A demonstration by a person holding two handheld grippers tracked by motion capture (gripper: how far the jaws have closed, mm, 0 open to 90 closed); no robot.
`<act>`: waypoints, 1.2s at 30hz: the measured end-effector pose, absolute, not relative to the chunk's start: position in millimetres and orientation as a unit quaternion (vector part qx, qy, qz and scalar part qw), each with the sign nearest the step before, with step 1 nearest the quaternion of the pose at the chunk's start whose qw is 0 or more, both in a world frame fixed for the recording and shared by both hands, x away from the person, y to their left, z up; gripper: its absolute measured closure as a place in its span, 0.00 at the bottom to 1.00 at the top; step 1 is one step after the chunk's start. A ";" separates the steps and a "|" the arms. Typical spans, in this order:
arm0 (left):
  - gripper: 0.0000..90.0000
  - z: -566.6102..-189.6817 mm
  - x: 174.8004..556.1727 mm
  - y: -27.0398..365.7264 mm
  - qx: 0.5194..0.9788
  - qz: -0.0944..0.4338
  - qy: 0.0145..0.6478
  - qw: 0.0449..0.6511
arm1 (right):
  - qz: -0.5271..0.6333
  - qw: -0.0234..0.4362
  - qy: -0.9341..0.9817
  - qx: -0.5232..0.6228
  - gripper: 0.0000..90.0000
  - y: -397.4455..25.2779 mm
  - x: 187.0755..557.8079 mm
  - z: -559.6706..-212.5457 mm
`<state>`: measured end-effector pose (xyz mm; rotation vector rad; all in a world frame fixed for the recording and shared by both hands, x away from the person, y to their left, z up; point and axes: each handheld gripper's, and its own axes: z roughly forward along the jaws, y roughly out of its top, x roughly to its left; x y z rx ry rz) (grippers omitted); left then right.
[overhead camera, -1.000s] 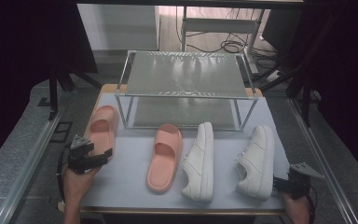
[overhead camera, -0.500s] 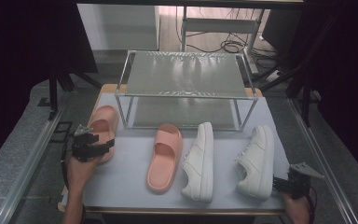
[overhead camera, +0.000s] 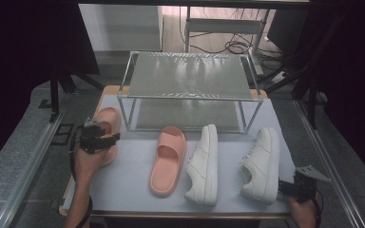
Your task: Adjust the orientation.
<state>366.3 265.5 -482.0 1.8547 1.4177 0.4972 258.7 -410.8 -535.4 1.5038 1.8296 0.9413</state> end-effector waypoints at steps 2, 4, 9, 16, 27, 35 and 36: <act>0.37 -482.3 372.3 265.3 0.723 0.198 0.555 0.362 | 0.353 0.292 0.687 0.564 0.03 -410.8 258.7 -535.4; 0.39 -482.5 374.5 265.5 0.723 0.198 0.556 0.360 | 0.354 0.293 0.686 0.564 0.03 -410.7 258.8 -535.5; 0.51 -484.9 385.2 267.0 0.717 0.198 0.567 0.353 | 0.354 0.293 0.686 0.565 0.03 -410.7 258.8 -535.6; 0.65 -485.8 395.3 261.9 0.717 0.200 0.573 0.344 | 0.354 0.293 0.685 0.565 0.03 -410.7 258.7 -535.6; 0.90 -489.1 402.2 258.8 0.707 0.200 0.599 0.319 | 0.355 0.294 0.684 0.565 0.03 -410.5 258.6 -535.7; 0.94 -484.4 394.9 261.3 0.705 0.216 0.599 0.312 | 0.355 0.294 0.684 0.565 0.03 -410.4 258.6 -535.7; 0.94 -483.7 392.9 262.7 0.705 0.216 0.598 0.314 | 0.355 0.294 0.684 0.565 0.03 -410.4 258.6 -535.7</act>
